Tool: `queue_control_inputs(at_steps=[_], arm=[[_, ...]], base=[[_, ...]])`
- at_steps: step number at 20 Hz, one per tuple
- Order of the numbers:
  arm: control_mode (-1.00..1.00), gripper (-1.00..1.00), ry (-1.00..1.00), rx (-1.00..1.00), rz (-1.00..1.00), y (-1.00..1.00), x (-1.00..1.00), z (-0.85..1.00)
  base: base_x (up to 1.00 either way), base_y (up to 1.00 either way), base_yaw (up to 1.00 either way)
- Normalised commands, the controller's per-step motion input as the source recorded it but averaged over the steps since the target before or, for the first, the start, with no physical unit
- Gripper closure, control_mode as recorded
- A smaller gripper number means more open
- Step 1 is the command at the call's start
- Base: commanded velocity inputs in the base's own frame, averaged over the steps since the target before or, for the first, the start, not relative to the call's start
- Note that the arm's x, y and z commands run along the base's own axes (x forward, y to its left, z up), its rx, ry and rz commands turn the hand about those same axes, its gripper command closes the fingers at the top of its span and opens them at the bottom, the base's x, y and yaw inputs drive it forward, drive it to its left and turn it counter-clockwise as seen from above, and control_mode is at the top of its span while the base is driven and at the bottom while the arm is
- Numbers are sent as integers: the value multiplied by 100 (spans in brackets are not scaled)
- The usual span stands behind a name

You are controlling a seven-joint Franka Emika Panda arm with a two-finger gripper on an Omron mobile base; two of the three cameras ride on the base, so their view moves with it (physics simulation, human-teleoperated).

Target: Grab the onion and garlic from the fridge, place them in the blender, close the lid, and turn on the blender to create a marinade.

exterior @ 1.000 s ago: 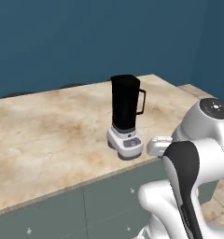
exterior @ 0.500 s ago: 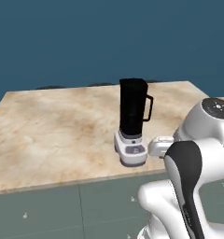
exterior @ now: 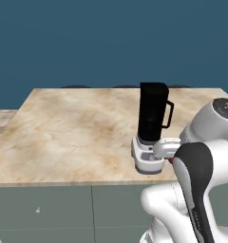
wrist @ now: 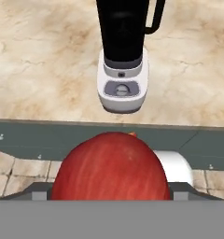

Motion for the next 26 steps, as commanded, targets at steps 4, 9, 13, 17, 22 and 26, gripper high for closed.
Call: queue_control_inputs(at_steps=[4, 9, 13, 17, 22, 26], arm=[[-100, 100, -21, 3, 22, -41, 26, 99], [-100, 100, -17, 5, 15, -30, 78, 87], [-100, 100, -1, 3, 8, -3, 100, 57], [-100, 100, 5, 0, 3, 0, 100, 31], [-100, 100, 12, 0, 0, 0, 95, 9], [-100, 100, 14, 0, 0, 0, 97, 0]], base=[[0, 0, 0], [0, 0, 0], [0, 0, 0], [0, 0, 0], [0, 0, 0], [0, 0, 0]])
